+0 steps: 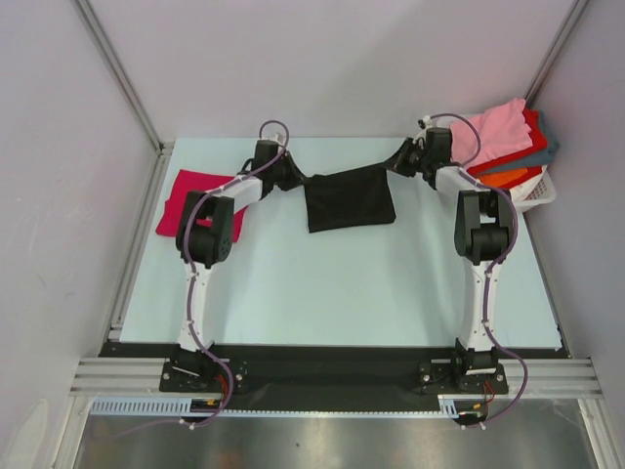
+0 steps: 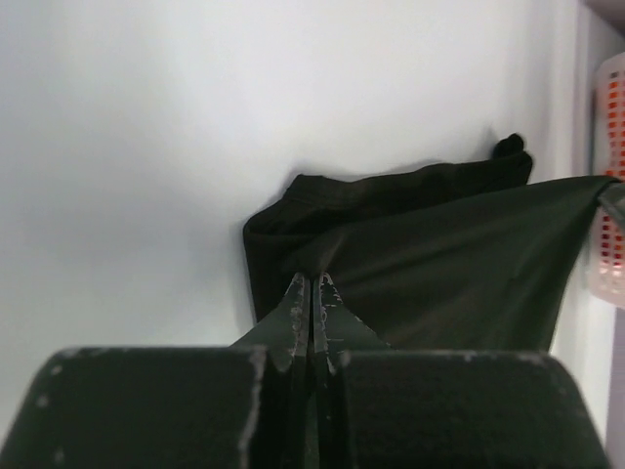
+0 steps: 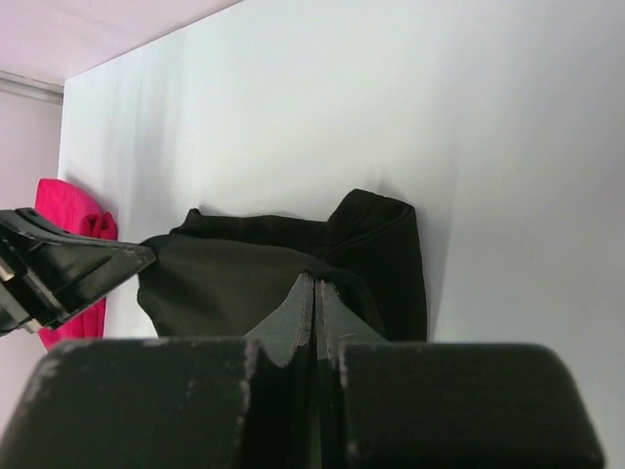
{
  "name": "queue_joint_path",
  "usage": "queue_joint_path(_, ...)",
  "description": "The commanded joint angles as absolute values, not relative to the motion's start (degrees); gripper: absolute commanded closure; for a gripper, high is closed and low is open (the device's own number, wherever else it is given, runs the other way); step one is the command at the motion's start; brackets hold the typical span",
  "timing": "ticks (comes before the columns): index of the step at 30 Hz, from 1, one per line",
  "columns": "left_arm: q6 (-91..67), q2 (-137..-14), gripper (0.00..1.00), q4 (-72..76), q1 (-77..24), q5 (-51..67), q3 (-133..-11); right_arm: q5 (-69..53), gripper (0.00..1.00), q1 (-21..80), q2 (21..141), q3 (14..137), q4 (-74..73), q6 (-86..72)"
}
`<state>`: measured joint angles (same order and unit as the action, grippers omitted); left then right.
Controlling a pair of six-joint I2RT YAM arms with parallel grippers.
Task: Fold and stack the t-shirts
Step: Fold the tshirt
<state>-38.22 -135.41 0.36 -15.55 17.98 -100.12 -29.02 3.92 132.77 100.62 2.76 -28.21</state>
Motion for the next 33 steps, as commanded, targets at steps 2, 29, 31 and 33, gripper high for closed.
queue_joint_path(2, -39.81, -130.52, 1.00, 4.66, -14.50, 18.02, -99.67, -29.44, 1.00, 4.22, 134.91, 104.94, 2.11, -27.25)
queue_joint_path(29, -37.18, -131.49, 0.33, 3.95, -14.06, 16.09, -97.23, -30.32, 0.26, 3.17, 135.54, 101.88, 4.12, -27.86)
queue_joint_path(31, -37.61, -129.56, 0.30, 5.88, -14.06, 16.43, -94.58, -31.64, 0.25, 3.16, 135.18, 99.60, 5.01, -27.95)
queue_joint_path(33, -38.14, -128.67, 0.27, 7.99, -14.15, 17.14, -91.33, -34.09, 0.21, 3.16, 135.00, 98.44, 6.76, -28.21)
